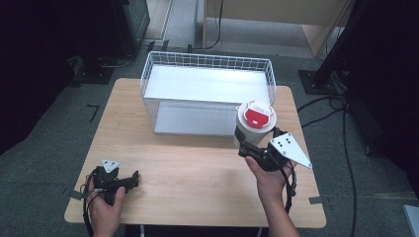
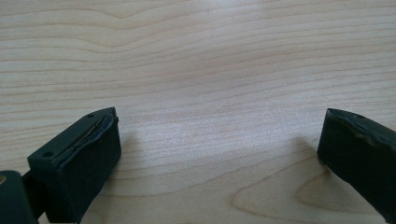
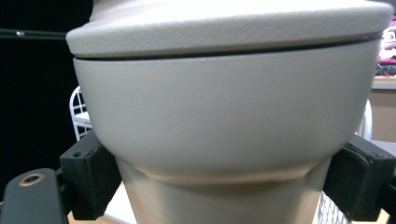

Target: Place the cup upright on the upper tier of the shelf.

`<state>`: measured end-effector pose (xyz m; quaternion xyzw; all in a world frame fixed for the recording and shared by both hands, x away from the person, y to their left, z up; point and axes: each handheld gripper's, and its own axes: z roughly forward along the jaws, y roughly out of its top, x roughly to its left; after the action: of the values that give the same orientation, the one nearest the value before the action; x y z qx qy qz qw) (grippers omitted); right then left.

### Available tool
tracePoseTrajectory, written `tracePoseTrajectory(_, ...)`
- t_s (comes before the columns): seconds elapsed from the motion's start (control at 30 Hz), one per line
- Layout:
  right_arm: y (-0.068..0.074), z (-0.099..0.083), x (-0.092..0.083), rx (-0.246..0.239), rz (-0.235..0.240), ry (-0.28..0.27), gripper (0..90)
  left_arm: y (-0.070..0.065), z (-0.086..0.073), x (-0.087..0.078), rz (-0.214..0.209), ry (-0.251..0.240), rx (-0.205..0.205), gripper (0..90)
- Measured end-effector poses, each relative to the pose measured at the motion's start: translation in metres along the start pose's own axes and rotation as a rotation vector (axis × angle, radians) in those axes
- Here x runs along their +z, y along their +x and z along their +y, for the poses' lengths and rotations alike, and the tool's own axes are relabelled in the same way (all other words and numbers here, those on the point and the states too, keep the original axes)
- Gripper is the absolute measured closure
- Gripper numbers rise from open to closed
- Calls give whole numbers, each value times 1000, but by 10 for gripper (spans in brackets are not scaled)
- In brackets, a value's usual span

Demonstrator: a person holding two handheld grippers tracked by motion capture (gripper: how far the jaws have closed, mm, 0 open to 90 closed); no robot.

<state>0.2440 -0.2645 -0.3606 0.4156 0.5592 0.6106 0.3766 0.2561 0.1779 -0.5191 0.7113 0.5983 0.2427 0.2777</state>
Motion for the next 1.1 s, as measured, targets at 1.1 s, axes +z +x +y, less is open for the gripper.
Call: tracePoseTrajectory(1.1, -5, 49, 89, -5, -39, -46, 114, 0, 0, 0, 1, 1, 2, 0)
